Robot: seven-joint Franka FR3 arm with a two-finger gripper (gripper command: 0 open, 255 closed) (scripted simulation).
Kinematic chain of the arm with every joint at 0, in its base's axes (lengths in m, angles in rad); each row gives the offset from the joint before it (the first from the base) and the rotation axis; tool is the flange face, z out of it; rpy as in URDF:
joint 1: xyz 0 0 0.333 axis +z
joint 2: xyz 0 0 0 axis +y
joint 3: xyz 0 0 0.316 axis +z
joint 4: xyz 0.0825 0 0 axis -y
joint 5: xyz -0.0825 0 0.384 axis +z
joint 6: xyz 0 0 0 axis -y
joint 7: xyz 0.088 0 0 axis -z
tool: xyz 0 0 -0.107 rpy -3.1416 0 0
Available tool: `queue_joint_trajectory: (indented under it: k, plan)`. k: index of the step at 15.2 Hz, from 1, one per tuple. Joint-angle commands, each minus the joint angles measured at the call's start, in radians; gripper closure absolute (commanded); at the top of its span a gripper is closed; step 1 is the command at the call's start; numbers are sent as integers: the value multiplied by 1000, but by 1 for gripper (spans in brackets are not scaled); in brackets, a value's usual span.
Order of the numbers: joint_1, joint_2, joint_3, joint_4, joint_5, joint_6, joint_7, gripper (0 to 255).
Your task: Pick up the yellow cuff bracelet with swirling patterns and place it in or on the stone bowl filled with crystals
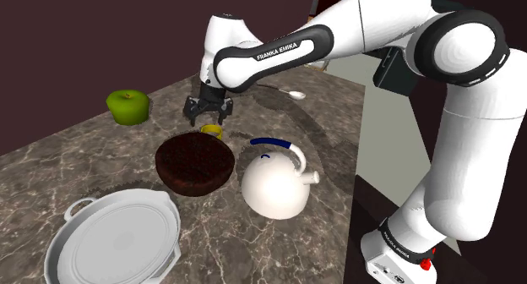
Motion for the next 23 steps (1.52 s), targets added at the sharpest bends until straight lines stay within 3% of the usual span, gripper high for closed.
queue_joint_trajectory:
  k: [1, 7, 15, 16, 23]
  plan:
    - [11, 34, -4, 25, -12, 11, 12, 0]
    - [21, 83, -14, 20, -30, 62, 23, 0]
    - [21, 83, -14, 20, -30, 62, 23, 0]
    - [21, 83, -14, 20, -30, 62, 23, 255]
    - [21, 82, -14, 18, -30, 63, 23, 255]
